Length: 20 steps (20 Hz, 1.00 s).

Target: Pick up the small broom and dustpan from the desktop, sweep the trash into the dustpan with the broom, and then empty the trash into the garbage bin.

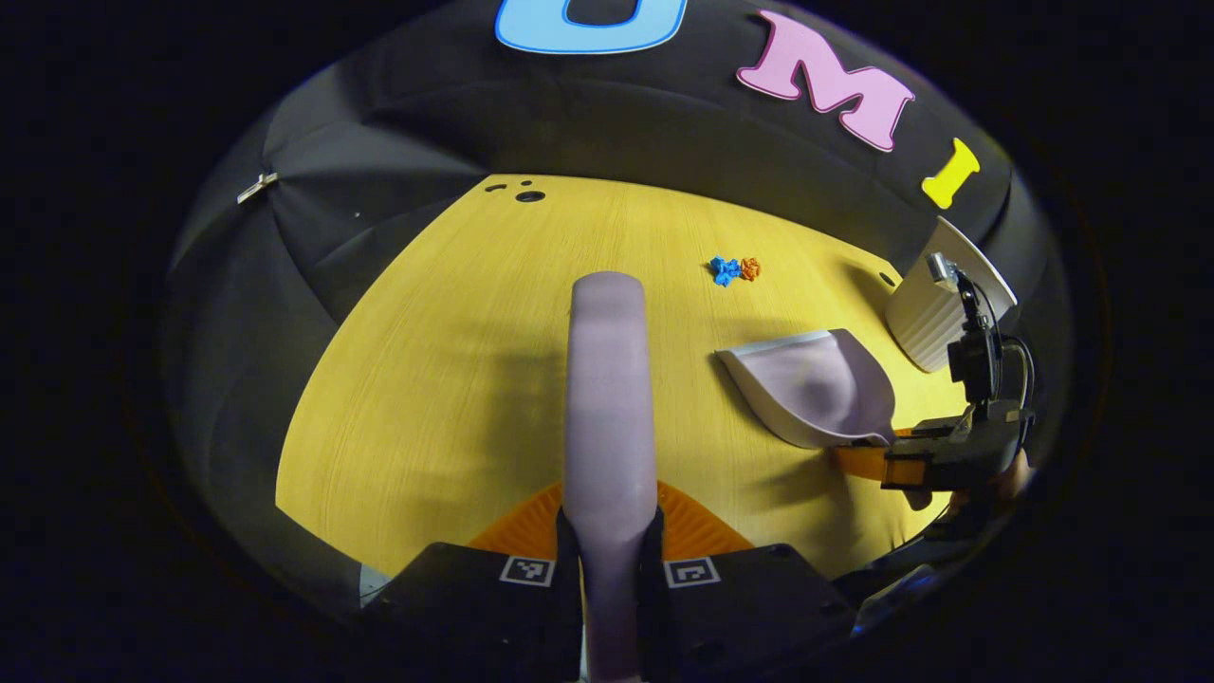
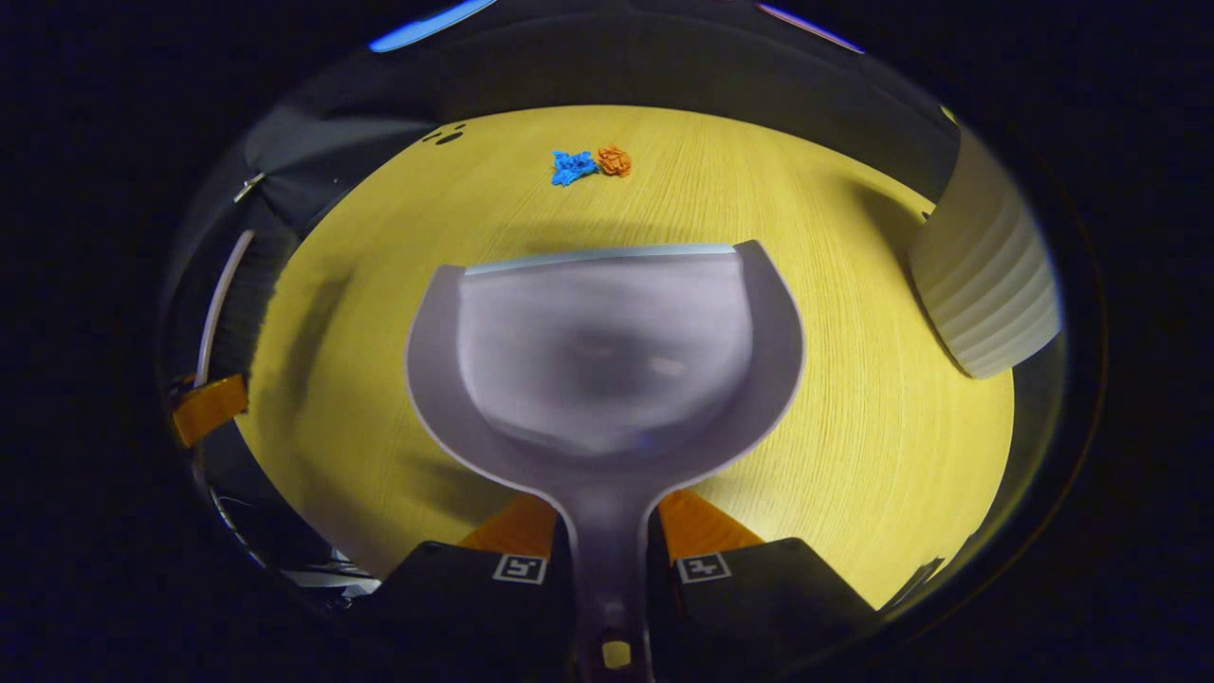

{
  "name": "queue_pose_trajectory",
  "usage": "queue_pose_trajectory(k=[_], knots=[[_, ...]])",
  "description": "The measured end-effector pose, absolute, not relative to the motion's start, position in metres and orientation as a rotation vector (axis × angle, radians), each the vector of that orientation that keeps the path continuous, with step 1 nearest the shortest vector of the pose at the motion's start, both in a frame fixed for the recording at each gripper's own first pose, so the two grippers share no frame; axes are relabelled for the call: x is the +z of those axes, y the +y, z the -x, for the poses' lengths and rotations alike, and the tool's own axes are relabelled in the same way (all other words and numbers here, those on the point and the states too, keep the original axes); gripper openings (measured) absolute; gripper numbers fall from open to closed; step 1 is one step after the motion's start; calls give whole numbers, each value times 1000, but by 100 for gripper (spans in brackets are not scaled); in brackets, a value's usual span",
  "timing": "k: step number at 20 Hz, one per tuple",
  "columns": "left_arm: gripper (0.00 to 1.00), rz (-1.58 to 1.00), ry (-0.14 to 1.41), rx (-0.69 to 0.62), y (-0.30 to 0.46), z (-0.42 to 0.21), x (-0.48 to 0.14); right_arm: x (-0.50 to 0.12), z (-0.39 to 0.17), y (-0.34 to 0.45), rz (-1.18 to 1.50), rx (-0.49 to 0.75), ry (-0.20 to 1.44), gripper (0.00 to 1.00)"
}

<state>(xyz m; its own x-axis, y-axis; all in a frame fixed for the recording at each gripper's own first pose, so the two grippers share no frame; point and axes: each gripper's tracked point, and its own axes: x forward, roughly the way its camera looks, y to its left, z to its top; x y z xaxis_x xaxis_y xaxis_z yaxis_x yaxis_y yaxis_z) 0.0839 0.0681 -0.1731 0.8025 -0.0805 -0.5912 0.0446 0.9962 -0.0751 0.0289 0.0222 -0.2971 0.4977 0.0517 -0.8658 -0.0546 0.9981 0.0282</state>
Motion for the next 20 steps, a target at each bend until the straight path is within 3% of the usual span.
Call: queue_pose_trajectory(k=[6,7,12,13,15,20], knots=[[27,-91,662,-101,64,-152,-157,-286,-30,3,-2,145,1047,35],[27,-111,662,-106,62,-166,-155,-282,-27,-6,-2,150,1045,31],[28,-293,644,-188,40,-255,-136,-265,-30,-37,58,220,1021,38],[27,-337,646,-214,35,-273,-133,-261,-31,-40,65,238,1016,31],[27,-413,634,-258,22,-309,-129,-253,-30,-40,60,274,1011,38],[28,-602,643,-379,-16,-369,-138,-252,-32,-42,75,320,1016,38]])
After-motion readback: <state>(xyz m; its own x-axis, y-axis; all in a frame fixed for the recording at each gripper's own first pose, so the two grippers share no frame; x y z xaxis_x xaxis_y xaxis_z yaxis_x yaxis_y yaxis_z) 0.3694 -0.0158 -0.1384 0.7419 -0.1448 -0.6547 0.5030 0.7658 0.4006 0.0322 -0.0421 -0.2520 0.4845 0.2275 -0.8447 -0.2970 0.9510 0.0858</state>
